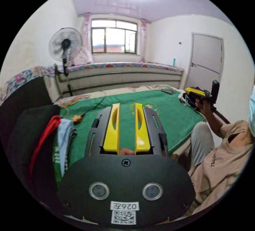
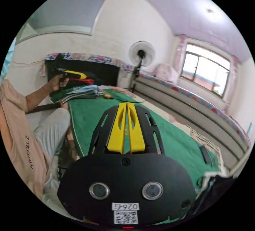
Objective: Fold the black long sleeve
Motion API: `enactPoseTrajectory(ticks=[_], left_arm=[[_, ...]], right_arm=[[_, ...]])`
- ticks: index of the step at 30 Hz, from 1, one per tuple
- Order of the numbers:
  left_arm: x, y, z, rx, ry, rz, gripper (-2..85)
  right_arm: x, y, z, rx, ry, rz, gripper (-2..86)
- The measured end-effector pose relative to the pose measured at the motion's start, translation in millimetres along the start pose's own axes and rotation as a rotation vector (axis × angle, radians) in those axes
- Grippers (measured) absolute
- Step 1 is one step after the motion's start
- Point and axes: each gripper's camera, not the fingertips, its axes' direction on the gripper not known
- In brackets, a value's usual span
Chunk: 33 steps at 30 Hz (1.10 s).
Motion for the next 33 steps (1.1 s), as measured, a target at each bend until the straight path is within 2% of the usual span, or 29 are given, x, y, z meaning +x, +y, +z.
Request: enactPoseTrajectory(ticks=[4, 8, 11, 16, 20, 25, 27, 29, 33], left_arm=[[-70, 50, -124, 0.181, -0.433, -0.19, 12.2], [-83, 76, -172, 0.189, -0.642, -0.129, 20.9], [-94, 83, -183, 0.133, -0.613, -0.041, 24.1], [-114, 63, -189, -0.032, -0.677, 0.014, 22.9], [-123, 43, -199, -0.121, -0.624, 0.032, 22.6], [-146, 12, -232, -0.239, -0.555, -0.046, 12.7], [-153, 1, -249, -0.243, -0.503, -0.056, 9.7], [-157, -10, -265, -0.249, -0.503, -0.051, 6.0], [-160, -46, -305, -0.173, -0.5, -0.02, 2.4]], right_arm=[[-70, -83, 143, -0.124, -0.181, -0.071, -0.5], [-109, -148, 279, -0.201, -0.525, 0.123, 3.3], [-129, -179, 361, -0.211, -0.639, 0.263, 6.2], [-155, -212, 466, -0.291, -0.675, 0.415, 11.9], [-172, -225, 528, -0.321, -0.667, 0.501, 14.1], [-183, -241, 581, -0.35, -0.735, 0.596, 16.2], [-185, -250, 593, -0.357, -0.781, 0.616, 14.7], [-184, -262, 601, -0.398, -0.745, 0.609, 10.9], [-177, -286, 600, -0.371, -0.756, 0.596, 5.3]])
